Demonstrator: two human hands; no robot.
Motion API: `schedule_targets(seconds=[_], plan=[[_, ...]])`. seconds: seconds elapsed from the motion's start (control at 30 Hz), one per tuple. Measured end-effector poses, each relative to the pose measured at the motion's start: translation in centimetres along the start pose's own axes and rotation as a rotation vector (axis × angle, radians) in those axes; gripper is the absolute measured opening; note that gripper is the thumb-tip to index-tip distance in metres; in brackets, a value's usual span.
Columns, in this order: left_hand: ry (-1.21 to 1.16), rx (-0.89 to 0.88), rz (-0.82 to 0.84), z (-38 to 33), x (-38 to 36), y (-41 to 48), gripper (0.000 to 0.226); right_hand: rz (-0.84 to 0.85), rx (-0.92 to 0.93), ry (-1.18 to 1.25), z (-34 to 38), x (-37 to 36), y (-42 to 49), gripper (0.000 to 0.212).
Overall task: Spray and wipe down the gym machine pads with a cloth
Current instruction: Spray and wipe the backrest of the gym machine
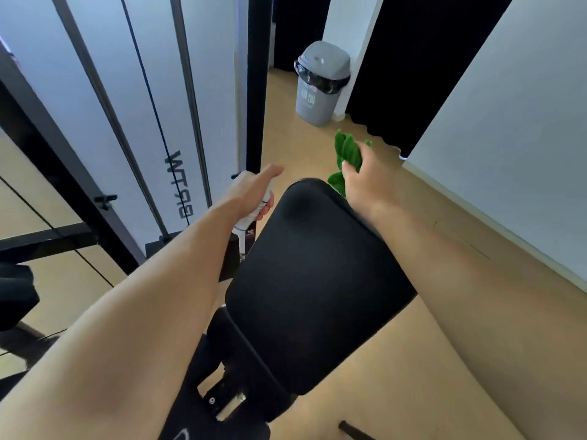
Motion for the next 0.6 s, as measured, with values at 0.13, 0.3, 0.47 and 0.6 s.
schedule_targets(seconds=[0.13,0.3,0.47,0.6], plan=[[0.045,0.000,0.103,-0.4,-0.7,3.9,0.071,-0.033,0.003,-0.108,-0.2,-0.5,2.2,0.044],[0.077,-0.055,0.142,-0.4,-0.6,6.3,0.067,-0.013,-0.007,-0.147,-1.1,-0.8,4.4,0.041],[0.068,-0.010,0.144,3.2,0.6,6.6,0.074,0.036,-0.038,-0.133,-0.6,-2.2,5.4,0.044],[0.031,0.052,0.122,7.2,2.4,5.5,0.065,0.084,0.040,-0.149,1.3,-4.3,6.0,0.040]])
Point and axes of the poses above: each hand's wrist, its own y-axis towards the middle knuckle, its own x-axis out of the back of the hand, z = x × y, the point moved 8 cm from there along y, towards the middle knuckle, and after that the axes turned 9 degrees about x, right-handed, at the moved point
